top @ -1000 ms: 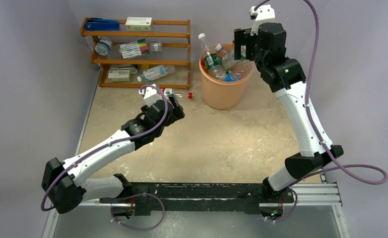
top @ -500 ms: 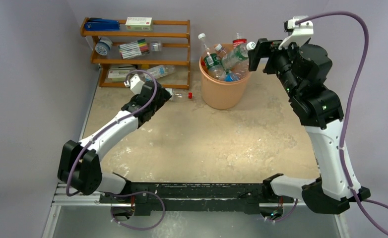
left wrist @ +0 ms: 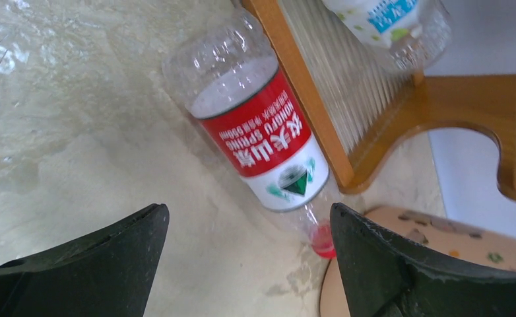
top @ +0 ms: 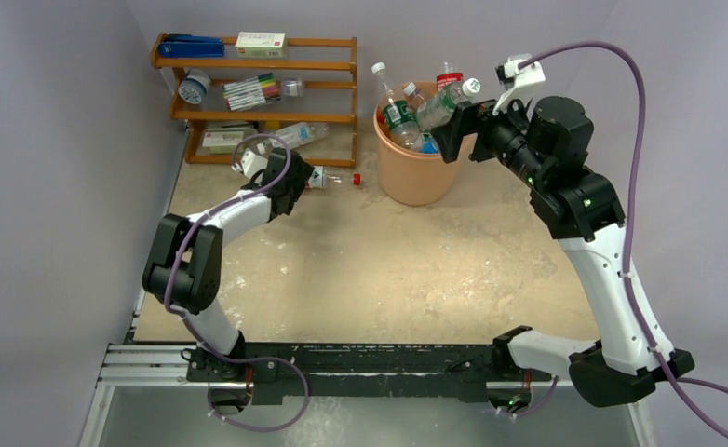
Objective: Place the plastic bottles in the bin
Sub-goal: Pick up the plastic bottle at the center of the board, then place the plastic bottle in the trash bin.
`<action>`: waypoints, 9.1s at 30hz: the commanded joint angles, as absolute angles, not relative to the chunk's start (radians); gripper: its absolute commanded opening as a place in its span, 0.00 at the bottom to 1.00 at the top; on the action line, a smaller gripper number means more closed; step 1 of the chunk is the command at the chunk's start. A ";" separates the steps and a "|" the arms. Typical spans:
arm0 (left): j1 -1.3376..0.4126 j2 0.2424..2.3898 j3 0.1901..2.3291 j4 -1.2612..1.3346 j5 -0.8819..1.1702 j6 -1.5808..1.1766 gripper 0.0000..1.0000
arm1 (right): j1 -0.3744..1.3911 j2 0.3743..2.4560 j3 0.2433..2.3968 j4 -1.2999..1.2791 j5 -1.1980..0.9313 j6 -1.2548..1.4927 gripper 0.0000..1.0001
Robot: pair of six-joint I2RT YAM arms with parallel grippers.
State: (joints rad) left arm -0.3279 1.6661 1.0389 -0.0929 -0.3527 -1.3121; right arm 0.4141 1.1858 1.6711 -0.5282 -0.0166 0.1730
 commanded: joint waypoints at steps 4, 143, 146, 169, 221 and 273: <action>-0.285 1.803 1.136 0.033 -0.342 -1.399 0.92 | 0.419 1.123 1.671 -0.487 -0.079 0.188 1.00; -0.872 1.226 0.955 0.276 0.399 -0.678 0.61 | 0.419 1.143 1.226 -0.254 -0.523 0.365 1.00; -0.873 1.226 0.955 0.278 0.398 -0.677 0.61 | 0.419 1.144 1.221 -0.250 -0.525 0.365 1.00; -0.880 1.230 0.955 0.300 0.399 -0.692 0.61 | 0.419 1.139 1.198 -0.242 -0.550 0.365 0.88; -0.881 1.086 0.937 0.024 0.018 -0.636 0.78 | 0.408 1.151 1.482 -0.381 -0.117 0.254 0.56; -0.881 0.997 0.853 -0.013 -0.077 -0.662 0.79 | 0.408 1.414 1.426 0.186 0.393 0.043 0.50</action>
